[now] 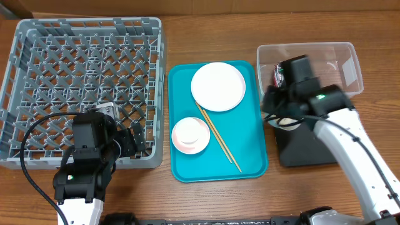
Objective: Sort waste into correct bins and load items into the dishwasher
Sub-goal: 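Tip the rice bowl over the black tray to pour out rice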
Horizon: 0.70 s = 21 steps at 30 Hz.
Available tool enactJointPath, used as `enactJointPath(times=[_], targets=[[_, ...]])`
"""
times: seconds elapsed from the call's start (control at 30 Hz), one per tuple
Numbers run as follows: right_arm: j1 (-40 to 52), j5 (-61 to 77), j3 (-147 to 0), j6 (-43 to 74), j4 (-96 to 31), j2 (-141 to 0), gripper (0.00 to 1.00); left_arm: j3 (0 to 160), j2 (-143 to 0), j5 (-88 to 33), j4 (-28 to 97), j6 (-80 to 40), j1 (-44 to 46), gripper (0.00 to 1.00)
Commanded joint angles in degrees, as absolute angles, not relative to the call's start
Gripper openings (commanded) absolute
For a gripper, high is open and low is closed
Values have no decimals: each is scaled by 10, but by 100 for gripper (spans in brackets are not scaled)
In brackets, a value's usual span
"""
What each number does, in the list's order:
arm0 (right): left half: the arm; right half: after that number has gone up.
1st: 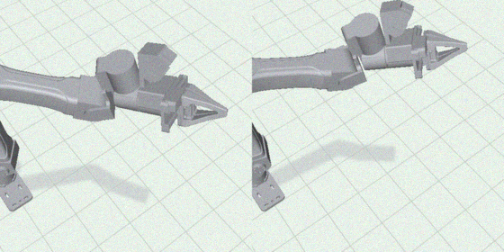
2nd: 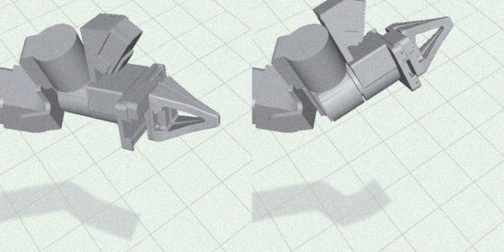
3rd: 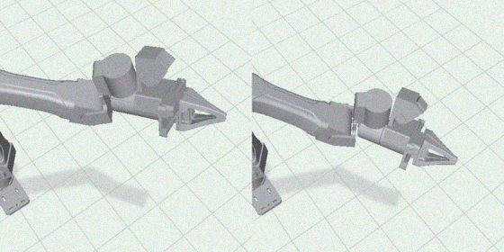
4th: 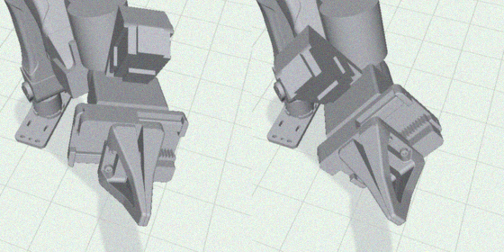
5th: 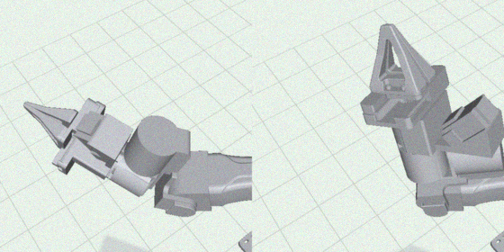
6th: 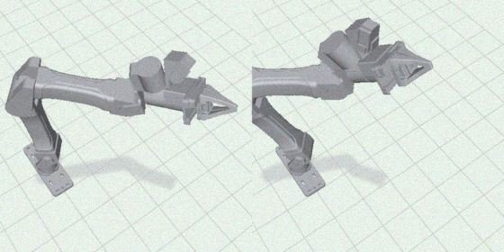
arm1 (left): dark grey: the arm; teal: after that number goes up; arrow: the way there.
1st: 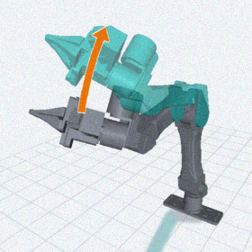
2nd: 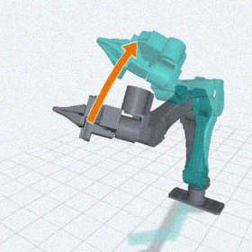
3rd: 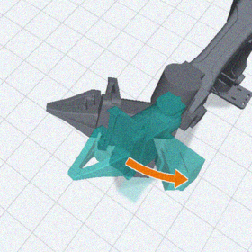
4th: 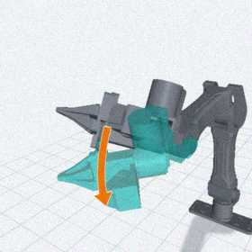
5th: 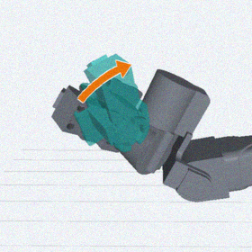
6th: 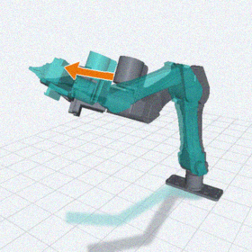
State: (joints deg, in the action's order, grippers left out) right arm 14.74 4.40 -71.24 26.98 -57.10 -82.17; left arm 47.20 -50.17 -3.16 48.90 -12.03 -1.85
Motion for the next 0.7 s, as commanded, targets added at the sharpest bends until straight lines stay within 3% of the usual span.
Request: enactJointPath(times=[0.0, 0.53, 0.67], targets=[[79, 160, -717, 257, -580, -808, 3, 485, -503, -30, 486, -124, -15, 100], [-206, 529, -557, 67, -528, -810, 4, 485, -503, -30, 485, -124, -15, 100], [-251, 564, -531, 55, -520, -819, 4, 485, -503, -30, 481, -124, -15, 100]])
